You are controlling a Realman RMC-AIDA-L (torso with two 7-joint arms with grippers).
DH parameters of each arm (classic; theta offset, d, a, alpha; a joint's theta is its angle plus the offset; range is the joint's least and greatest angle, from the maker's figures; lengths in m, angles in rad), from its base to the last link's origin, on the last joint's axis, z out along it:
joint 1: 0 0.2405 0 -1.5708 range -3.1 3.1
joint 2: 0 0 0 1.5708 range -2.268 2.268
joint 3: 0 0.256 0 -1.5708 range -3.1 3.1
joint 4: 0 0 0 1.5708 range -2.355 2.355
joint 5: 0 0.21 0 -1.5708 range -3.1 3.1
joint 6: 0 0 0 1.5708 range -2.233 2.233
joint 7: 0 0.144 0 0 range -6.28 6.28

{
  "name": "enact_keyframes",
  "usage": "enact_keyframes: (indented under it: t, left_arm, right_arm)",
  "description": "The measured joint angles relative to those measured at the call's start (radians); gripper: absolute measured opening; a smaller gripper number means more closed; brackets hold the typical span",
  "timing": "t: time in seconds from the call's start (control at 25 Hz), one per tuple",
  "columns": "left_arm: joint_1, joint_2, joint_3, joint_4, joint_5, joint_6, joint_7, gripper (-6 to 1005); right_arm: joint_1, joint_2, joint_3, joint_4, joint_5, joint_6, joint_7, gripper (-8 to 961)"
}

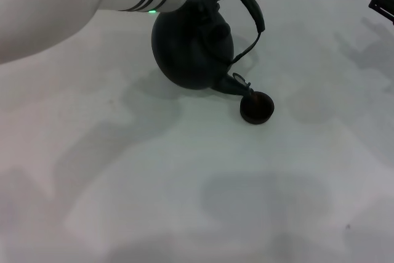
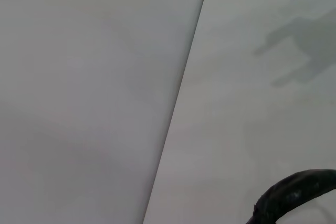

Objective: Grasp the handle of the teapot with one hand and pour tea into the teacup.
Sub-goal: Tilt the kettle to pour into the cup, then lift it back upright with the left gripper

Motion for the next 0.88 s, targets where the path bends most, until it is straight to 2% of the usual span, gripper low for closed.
enact_keyframes:
  t: [0.88]
  left_arm:
    - [-0.036, 0.002, -0.001, -0.035, 0.000, 0.001, 0.007, 128]
  right_arm:
    - [0.000, 0.000, 0.000, 0.001, 0.000, -0.019, 0.000, 841]
